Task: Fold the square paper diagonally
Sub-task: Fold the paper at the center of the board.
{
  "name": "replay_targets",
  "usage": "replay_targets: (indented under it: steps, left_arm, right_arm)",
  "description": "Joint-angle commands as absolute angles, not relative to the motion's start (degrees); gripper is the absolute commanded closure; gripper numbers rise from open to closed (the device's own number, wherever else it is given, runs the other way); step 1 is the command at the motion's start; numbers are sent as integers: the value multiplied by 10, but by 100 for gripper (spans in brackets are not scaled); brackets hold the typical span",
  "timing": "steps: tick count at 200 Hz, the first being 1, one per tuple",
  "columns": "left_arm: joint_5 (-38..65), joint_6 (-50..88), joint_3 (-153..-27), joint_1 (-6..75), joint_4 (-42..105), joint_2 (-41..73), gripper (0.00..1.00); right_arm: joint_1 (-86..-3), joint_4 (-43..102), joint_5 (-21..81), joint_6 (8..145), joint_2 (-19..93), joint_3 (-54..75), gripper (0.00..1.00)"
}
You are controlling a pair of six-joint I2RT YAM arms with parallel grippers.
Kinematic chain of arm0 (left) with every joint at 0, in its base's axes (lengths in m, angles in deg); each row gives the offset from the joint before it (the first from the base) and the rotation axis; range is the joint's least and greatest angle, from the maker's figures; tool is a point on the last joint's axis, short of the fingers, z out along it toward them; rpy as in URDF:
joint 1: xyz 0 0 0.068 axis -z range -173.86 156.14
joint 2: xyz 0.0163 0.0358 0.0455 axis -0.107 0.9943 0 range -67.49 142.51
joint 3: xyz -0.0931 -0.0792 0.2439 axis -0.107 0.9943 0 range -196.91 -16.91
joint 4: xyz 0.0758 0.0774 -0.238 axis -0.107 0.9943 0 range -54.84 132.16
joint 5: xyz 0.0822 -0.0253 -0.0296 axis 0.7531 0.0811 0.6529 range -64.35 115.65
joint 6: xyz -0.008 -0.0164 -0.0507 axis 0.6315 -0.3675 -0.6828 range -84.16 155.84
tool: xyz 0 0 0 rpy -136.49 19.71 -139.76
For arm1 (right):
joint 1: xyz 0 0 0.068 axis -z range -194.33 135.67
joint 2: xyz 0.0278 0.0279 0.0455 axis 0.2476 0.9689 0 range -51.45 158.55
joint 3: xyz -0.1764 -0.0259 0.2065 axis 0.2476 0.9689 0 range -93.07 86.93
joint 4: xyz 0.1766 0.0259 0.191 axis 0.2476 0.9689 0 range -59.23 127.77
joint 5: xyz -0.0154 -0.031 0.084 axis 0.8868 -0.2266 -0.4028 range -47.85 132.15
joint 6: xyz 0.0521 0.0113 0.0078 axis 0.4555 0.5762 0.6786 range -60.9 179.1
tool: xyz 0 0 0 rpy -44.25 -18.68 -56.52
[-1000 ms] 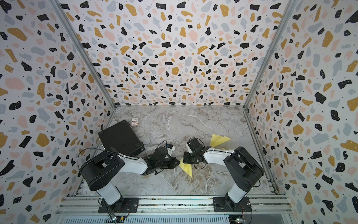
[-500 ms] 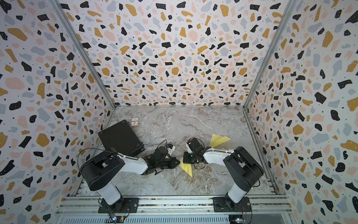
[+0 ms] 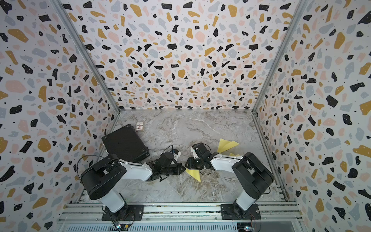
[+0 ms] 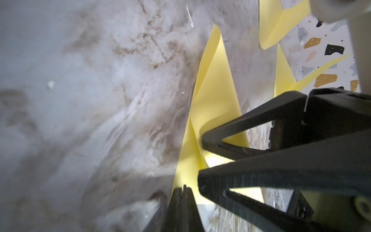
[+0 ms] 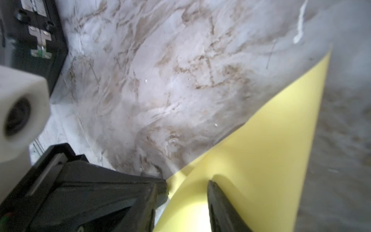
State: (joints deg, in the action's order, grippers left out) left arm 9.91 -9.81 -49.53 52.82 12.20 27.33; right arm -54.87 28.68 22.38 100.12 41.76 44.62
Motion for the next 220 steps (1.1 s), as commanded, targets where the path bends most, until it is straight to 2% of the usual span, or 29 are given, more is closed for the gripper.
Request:
replay_targets:
  steps: [1,43,71,95,105,114,220]
  left_arm:
    - [115,-92,-495,531,200,248,100]
    - [148,-109,-496,531,264,184,100]
    - [130,-123,-497,531,259,151,100]
    - [92,-134,-510,533,233,161,100]
    - [89,-135,-520,535,231,170,100]
    - [91,-133,-529,538,232,177,100]
    - [107,-119,-583,549,225,302,100]
  right_arm:
    - [-547,338,248,1001,428,473,49]
    - [-548,318,248,1003,420,481,49]
    - [-548,309,247,1009,421,487,59]
    - [-548,317,254,1008,427,487,74]
    - [-548,323,256,1006,430,487,90]
    - [-548,321,254,1008,432,489,100]
    - [-548,313,244,1013,418,503,100]
